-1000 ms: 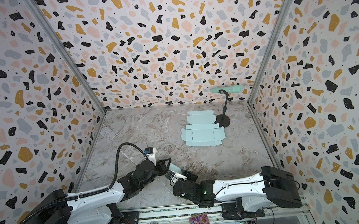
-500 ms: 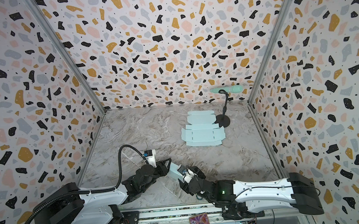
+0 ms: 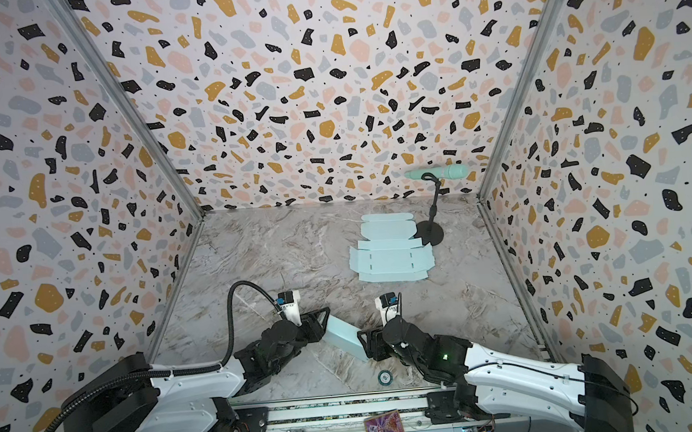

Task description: Fold the paper box

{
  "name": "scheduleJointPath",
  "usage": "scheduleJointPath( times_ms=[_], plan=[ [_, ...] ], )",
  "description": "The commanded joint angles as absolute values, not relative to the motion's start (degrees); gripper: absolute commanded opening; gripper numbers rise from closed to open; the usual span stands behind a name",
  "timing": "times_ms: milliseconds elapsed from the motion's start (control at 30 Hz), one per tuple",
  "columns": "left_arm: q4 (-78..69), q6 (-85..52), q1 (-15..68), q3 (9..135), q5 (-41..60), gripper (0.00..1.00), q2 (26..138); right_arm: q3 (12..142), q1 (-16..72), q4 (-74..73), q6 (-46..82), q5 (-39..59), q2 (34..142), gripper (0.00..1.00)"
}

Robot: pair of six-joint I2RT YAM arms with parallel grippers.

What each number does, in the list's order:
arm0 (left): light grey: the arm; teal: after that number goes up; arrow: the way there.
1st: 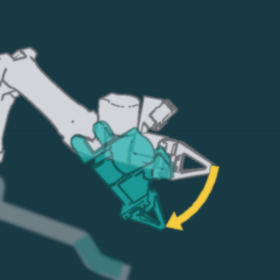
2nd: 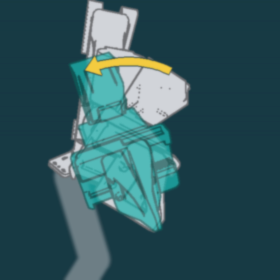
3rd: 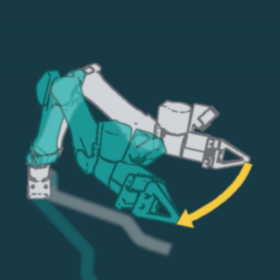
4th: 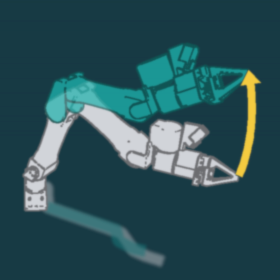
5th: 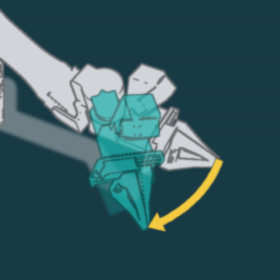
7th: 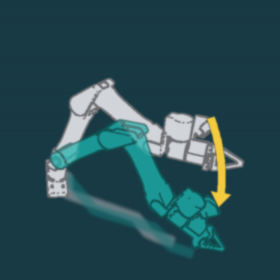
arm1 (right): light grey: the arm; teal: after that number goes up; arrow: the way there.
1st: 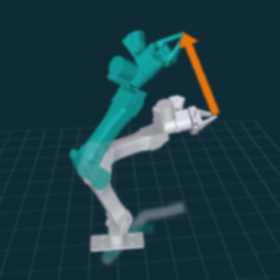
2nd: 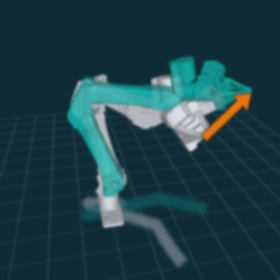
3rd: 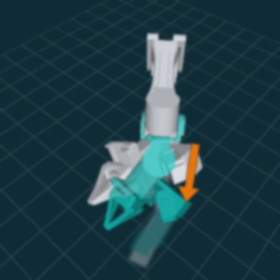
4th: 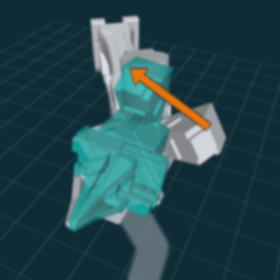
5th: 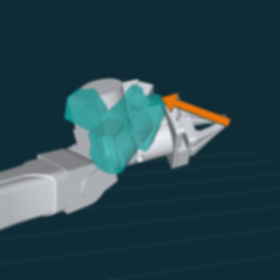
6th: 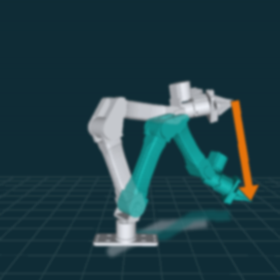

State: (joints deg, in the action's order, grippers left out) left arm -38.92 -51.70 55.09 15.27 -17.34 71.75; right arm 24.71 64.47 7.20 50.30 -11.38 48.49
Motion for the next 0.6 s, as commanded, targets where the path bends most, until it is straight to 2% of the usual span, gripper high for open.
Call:
scheduleJointPath(
  times_ms=[0, 233, 567],
  plan=[
    [-27.0, -50.3, 55.9, 13.3, -17.3, 0.46, 72.8, 23.6, 64.9, 9.8, 55.2, -8.8, 48.2, 0.61],
    [-25.3, -50.3, 56.0, 13.9, -17.4, 0.46, 72.0, 20.2, 66.2, 9.6, 56.7, -9.9, 48.5, 0.47],
    [-9.1, -49.0, 56.0, 19.4, -13.0, 0.51, 60.7, 20.5, 68.2, 7.2, 50.1, -10.6, 51.9, 0.45]
  ],
)
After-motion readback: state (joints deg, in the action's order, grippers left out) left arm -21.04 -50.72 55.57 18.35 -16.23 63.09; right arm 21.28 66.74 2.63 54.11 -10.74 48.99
